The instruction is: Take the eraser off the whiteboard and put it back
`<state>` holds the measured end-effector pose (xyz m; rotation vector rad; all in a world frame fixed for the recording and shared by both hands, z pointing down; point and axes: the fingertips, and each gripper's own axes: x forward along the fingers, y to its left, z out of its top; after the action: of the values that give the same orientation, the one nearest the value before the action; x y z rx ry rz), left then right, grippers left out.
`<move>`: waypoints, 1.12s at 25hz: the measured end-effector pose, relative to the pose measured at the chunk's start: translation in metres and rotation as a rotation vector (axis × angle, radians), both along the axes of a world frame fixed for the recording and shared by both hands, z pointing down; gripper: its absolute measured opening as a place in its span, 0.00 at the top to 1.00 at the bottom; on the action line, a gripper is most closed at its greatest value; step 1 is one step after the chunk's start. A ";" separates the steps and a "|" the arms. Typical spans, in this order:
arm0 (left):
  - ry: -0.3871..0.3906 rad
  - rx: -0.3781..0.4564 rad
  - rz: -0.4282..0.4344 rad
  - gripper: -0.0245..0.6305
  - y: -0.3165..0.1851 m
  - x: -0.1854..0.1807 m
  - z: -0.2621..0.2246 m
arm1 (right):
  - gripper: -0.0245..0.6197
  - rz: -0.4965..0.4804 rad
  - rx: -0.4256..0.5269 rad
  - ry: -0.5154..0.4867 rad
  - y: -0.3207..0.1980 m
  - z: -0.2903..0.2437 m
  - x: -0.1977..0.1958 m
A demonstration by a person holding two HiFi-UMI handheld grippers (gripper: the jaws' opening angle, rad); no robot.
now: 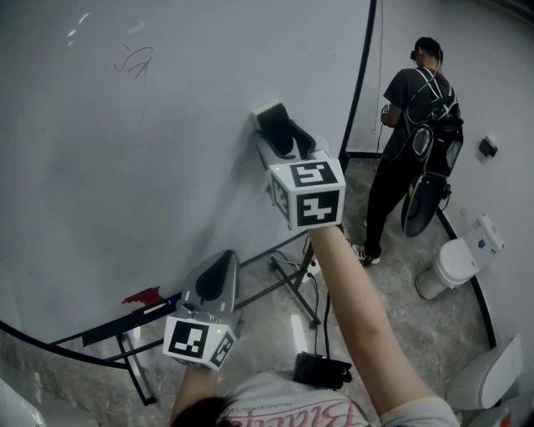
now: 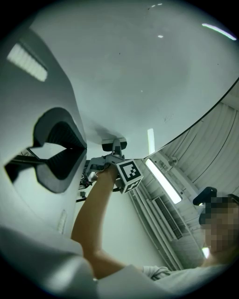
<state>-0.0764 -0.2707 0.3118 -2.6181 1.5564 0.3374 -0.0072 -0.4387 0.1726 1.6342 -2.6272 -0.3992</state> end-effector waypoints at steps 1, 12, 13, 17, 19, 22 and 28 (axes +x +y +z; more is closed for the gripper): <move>0.000 0.000 -0.001 0.96 0.000 0.000 0.000 | 0.58 -0.002 0.007 0.002 0.000 0.000 -0.001; 0.002 0.000 0.003 0.96 0.001 -0.004 -0.002 | 0.58 -0.017 0.032 -0.027 0.028 0.012 0.014; 0.002 0.001 0.005 0.96 0.001 -0.004 -0.002 | 0.58 -0.020 0.030 -0.038 0.034 0.015 0.018; 0.004 0.004 0.015 0.96 -0.001 -0.003 -0.002 | 0.70 -0.020 0.009 -0.062 0.064 0.041 0.025; 0.004 0.006 0.021 0.96 -0.001 -0.003 -0.003 | 0.78 -0.014 0.000 -0.061 0.079 0.058 0.026; 0.002 0.011 0.034 0.96 0.001 0.000 -0.003 | 0.89 -0.016 -0.021 -0.059 0.099 0.082 0.027; 0.000 0.016 0.046 0.96 0.004 0.005 -0.004 | 0.96 -0.063 -0.075 -0.034 0.134 0.122 0.019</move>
<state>-0.0719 -0.2663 0.3081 -2.6450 1.4886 0.3517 0.0119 -0.3049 0.2942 1.5540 -2.6880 -0.2729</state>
